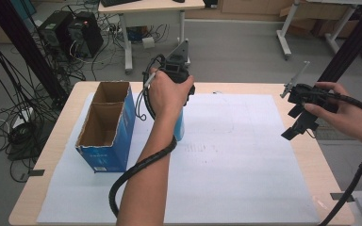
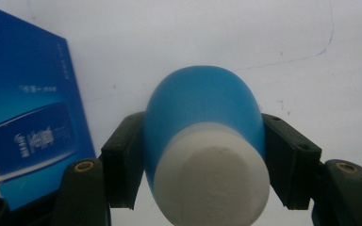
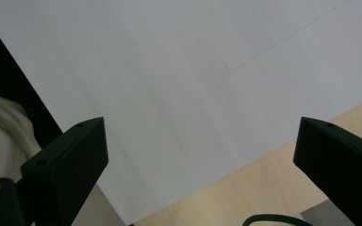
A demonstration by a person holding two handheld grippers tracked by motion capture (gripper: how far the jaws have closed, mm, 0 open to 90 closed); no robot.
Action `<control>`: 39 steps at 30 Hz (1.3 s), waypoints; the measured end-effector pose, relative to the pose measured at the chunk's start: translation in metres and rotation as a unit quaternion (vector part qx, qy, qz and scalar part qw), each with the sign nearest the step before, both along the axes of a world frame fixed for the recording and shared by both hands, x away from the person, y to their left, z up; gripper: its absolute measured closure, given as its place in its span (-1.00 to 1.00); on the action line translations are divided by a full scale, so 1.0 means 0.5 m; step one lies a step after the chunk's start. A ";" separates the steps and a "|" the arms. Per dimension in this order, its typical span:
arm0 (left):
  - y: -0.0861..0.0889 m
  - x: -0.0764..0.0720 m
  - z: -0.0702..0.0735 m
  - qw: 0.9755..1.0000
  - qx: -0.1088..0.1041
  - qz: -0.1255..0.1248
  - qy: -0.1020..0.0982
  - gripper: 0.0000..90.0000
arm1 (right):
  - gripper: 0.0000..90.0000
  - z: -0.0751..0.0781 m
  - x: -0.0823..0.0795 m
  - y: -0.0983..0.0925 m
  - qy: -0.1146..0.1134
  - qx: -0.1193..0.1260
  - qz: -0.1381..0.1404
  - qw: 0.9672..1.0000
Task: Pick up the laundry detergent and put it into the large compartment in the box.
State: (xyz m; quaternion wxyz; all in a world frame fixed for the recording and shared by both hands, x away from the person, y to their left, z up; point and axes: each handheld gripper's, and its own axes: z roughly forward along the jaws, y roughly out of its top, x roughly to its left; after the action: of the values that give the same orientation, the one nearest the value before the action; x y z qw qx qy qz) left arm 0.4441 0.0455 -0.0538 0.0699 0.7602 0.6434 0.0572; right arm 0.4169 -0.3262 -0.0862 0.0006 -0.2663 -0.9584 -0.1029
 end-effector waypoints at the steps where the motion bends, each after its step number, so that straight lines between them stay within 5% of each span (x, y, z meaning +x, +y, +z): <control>1: 0.003 -0.007 0.012 1.000 0.001 0.001 -0.003 -0.16 | -0.92 0.001 0.001 0.001 0.000 0.000 0.000 1.000; 12: 0.053 -0.069 0.129 1.000 -0.012 0.004 -0.029 -0.16 | -0.92 0.009 -0.003 0.032 -0.005 -0.006 0.013 1.000; 39: 0.168 -0.163 0.287 0.994 -0.016 0.055 -0.088 -0.16 | -0.92 0.030 0.002 0.089 -0.011 -0.011 0.038 0.999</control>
State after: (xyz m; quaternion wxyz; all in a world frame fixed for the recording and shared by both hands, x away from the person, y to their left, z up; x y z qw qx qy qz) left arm 0.3625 0.1296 0.0898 0.1355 0.7141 0.6768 0.1172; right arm 0.4181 -0.2815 -0.0711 -0.0090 -0.2286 -0.9688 -0.0956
